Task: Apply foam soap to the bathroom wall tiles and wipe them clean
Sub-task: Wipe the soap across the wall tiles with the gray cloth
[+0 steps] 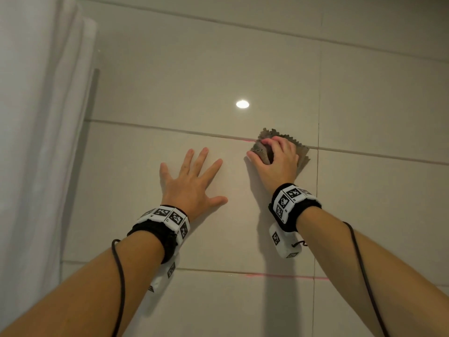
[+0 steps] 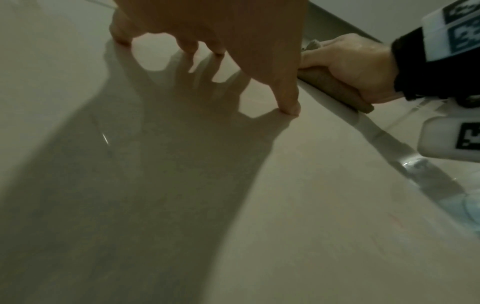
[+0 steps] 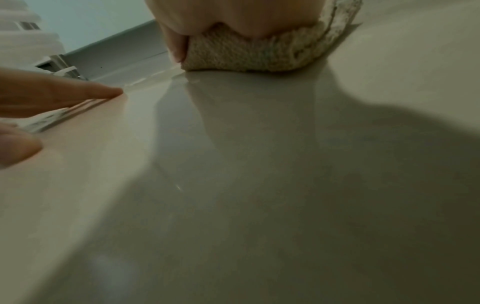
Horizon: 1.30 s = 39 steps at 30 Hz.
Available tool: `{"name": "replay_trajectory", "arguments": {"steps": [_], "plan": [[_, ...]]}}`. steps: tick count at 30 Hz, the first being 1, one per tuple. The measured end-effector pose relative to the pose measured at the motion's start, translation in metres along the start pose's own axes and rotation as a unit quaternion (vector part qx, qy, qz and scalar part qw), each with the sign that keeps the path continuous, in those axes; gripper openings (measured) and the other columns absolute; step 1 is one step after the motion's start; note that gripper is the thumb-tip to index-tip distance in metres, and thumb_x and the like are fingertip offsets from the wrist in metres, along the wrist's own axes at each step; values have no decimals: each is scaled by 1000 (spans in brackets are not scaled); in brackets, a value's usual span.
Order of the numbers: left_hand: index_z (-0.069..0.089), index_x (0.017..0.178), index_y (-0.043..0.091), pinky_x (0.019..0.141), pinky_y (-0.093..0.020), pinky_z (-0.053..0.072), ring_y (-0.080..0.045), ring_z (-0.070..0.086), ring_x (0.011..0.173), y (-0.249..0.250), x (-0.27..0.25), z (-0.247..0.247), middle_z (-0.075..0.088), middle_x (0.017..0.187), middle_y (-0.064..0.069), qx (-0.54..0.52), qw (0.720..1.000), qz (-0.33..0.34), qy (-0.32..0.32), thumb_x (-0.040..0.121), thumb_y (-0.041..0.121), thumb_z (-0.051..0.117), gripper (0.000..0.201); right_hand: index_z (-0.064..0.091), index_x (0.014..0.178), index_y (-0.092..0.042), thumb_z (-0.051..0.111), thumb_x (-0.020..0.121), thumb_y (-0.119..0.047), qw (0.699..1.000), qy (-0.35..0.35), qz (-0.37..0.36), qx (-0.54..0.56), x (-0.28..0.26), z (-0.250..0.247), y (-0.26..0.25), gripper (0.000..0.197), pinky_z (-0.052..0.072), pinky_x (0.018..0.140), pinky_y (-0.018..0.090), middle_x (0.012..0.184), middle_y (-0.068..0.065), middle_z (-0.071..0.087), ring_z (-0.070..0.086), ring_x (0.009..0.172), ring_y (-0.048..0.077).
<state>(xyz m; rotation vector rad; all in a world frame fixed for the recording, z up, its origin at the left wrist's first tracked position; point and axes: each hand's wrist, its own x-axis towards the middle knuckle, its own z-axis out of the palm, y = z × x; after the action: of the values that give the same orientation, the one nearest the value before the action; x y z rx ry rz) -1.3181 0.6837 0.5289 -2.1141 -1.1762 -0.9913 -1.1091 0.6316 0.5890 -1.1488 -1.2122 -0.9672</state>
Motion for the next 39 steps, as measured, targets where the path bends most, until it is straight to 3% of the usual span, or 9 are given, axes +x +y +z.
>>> {"name": "replay_trajectory", "arguments": {"steps": [13,24,28,30,32,35,39], "plan": [[-13,153,50,118,-66,2,-21,-22,153,-58,-9,2,-29,164,8,-17,999,-27,20,80,87,35,94,64,117,-22,69,82,-52,1000,-4,-15,5,-5,31,-46,47,28,104,35,127,-5,56,38,125,17],[-17,152,48,117,-68,2,-24,-25,152,-62,-5,2,-32,162,7,-28,999,-41,11,76,89,37,102,61,125,-23,70,82,-52,999,-43,-29,6,-7,40,-70,53,22,103,29,133,-4,51,33,128,16],[-22,150,49,116,-70,2,-21,-26,151,-62,-6,2,-37,160,11,-28,999,-44,-4,77,90,34,101,56,134,-21,73,82,-43,994,-101,-23,22,-9,29,-71,59,23,112,34,138,-2,46,29,132,16],[-22,150,50,115,-71,2,-20,-27,151,-62,-5,2,-38,159,12,-32,998,-49,-12,76,91,33,101,50,140,-20,74,82,-34,988,-149,-22,35,-9,20,-68,65,25,117,40,143,0,39,26,135,17],[-22,150,50,114,-72,2,-20,-27,151,-61,-4,2,-39,158,13,-37,998,-50,-18,75,91,32,101,44,144,-18,74,81,-29,984,-174,-19,42,-9,14,-66,71,24,119,39,147,1,28,24,138,19],[-25,149,49,114,-73,2,-21,-28,150,-60,-4,2,-41,157,12,-35,998,-50,-24,75,92,31,102,43,146,-17,73,83,-38,983,-169,7,69,-11,6,-67,73,22,117,31,146,0,21,21,138,17],[-29,148,48,113,-74,4,-23,-30,150,-60,-4,-1,-42,156,11,-26,998,-47,-36,76,91,30,103,43,147,-14,65,87,-51,984,-167,6,60,-12,6,-69,74,22,117,32,144,1,28,22,137,15]]}}
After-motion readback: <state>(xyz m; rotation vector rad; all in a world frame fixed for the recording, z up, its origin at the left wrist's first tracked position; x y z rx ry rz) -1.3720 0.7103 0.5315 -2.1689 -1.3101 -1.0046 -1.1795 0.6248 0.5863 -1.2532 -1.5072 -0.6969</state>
